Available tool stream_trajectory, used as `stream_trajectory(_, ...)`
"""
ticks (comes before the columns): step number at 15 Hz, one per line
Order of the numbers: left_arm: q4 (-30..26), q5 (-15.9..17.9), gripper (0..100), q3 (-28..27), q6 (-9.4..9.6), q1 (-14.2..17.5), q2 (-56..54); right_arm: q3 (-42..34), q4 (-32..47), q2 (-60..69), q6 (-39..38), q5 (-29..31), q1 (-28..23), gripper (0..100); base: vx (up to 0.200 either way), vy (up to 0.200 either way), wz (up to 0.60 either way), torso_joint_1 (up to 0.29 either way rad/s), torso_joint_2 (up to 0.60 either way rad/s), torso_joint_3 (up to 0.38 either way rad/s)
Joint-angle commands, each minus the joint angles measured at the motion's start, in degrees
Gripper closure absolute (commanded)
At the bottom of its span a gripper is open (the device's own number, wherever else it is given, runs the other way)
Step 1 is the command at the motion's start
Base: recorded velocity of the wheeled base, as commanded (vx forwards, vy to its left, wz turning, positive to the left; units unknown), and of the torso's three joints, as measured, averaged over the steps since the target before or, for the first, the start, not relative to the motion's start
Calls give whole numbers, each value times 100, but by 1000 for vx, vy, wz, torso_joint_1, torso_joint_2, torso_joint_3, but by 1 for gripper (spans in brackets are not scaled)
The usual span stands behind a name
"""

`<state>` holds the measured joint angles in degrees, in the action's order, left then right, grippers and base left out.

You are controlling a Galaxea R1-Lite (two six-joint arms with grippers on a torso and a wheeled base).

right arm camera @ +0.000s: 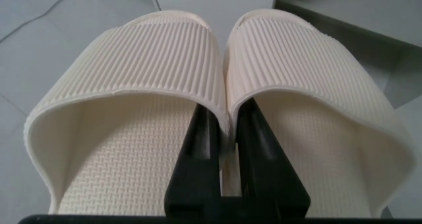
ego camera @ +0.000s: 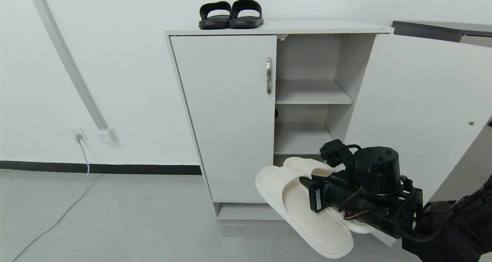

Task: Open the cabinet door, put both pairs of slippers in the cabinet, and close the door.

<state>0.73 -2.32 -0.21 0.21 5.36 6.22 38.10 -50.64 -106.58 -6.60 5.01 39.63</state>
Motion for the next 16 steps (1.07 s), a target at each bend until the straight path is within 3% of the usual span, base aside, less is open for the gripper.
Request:
stream_trajectory(1,-82,337,100,21,41,-27,-103,-48,-34,-3,9,0,9,100,0,0,0,0,0,0)
stream_trajectory(3,-82,355,100,12,32,-202,-156,-109,-95,15,9,9,45,100,0,0,0,0,0,0)
stream_trajectory(4,-100,372,100,12,76,-712,-446,-118,-166,15,27,9,53,100,0,0,0,0,0,0)
stream_trajectory(5,-82,363,100,21,76,-554,-516,-136,-192,6,27,9,115,100,0,0,0,0,0,0)
stream_trajectory(7,-73,-32,100,21,-12,-545,-613,-153,-192,6,27,9,124,100,0,0,0,0,0,0)
stream_trajectory(10,-73,170,100,21,-38,-545,-613,-39,-192,-73,9,105,220,100,0,0,0,0,0,0)
stream_trajectory(16,-73,179,100,21,-65,-545,-613,1323,-34,-926,-263,2074,475,100,0,0,0,0,0,0)
